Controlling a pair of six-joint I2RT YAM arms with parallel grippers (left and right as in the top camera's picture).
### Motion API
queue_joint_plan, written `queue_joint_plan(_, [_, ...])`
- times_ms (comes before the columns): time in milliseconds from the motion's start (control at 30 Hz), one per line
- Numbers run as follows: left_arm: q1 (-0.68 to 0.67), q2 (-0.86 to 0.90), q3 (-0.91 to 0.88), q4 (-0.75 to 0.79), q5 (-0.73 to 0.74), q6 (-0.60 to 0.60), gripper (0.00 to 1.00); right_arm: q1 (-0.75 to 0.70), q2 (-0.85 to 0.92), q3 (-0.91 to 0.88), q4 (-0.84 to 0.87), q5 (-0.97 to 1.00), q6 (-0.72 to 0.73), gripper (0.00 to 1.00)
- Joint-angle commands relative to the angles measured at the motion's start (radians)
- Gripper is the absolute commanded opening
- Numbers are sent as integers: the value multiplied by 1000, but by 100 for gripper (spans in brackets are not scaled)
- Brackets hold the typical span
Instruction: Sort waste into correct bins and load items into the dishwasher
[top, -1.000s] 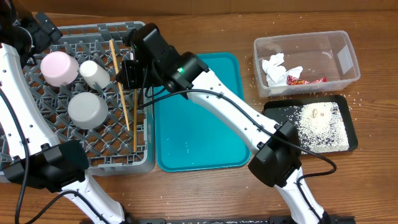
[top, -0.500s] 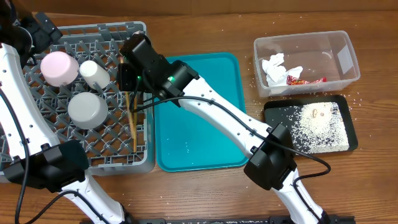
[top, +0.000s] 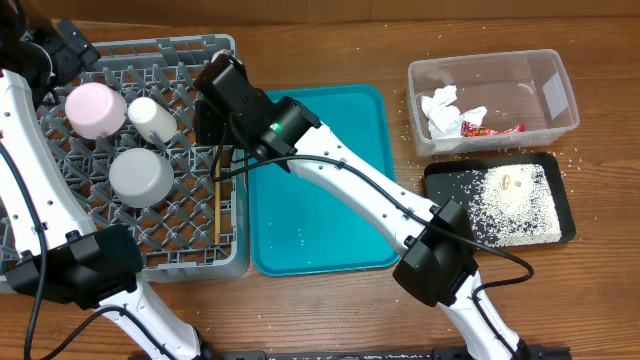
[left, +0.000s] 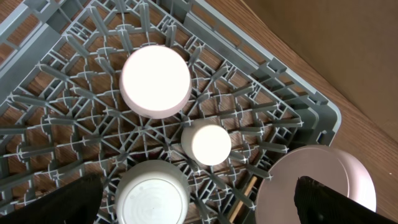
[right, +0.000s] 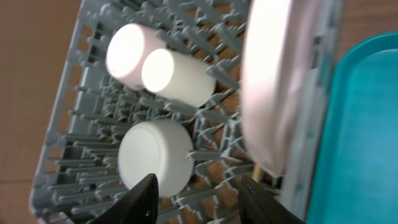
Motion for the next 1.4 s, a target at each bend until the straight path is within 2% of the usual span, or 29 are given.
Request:
queue_joint_plan(0, [-9, 0, -2, 0, 2, -9, 100, -8, -119, 3, -16, 153, -16, 44])
queue_joint_plan(67, [-9, 0, -2, 0, 2, -9, 100, -12, -153, 3, -39, 237, -16, 45])
queue_joint_plan(100, [-9, 0, -2, 0, 2, -9, 100, -16, -173, 3, -54, 280, -16, 49])
queue_joint_plan(167, [-9, 0, -2, 0, 2, -9, 100, -30, -217, 3, -87, 362, -16, 74])
queue_joint_plan(200, [-9, 0, -2, 0, 2, -9, 100, -41, -241, 3, -105, 396, -16, 83])
queue_joint_plan(233, [-9, 0, -2, 0, 2, -9, 100, -56, -264, 3, -125, 425, -15, 91])
queue_joint_plan(300, [-9, 0, -2, 0, 2, -9, 100, -100, -314, 3, -170, 454, -15, 100])
queue_joint_plan(533, [-9, 0, -2, 0, 2, -9, 100, -350, -471, 3, -380, 453, -15, 100])
queue_joint_plan(733, [-9, 0, -2, 0, 2, -9, 100, -529, -540, 2, -631, 378, -14, 100])
queue_joint_plan(933, [-9, 0, -2, 0, 3, -9, 100, -588, -568, 2, -873, 359, -12, 100])
queue_joint_plan(1033, [-9, 0, -2, 0, 2, -9, 100, -589, -569, -1, -887, 338, -104, 100])
queue_joint_plan(1367, [-9, 0, -2, 0, 2, -9, 100, -588, -569, -3, -887, 318, -135, 100])
